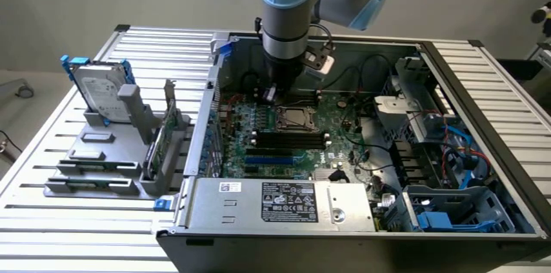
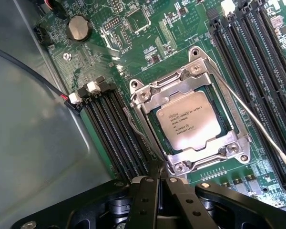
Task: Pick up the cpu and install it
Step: 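Install the first cpu locking lever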
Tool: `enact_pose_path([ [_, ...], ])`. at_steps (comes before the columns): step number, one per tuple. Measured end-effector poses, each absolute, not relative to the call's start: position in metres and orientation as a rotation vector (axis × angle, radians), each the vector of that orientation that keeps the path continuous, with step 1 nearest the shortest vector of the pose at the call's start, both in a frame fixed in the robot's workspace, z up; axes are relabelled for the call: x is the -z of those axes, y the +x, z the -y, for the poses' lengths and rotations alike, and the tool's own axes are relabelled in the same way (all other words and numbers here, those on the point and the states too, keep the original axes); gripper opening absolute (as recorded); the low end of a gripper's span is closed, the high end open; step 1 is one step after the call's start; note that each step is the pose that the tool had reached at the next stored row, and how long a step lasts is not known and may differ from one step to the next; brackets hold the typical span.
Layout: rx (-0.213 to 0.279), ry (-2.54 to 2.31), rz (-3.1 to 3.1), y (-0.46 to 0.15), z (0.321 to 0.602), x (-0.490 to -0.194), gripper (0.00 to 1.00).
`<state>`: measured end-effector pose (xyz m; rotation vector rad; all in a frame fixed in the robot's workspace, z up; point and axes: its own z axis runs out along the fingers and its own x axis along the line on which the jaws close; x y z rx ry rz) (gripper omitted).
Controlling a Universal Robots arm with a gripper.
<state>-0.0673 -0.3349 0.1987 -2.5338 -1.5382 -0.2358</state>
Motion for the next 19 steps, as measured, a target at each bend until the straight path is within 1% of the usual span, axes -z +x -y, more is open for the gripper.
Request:
enact_pose_path([
  [19,0.232,-2.548,1.530,-0.0613,0.3322,-0.1954,0.11],
])
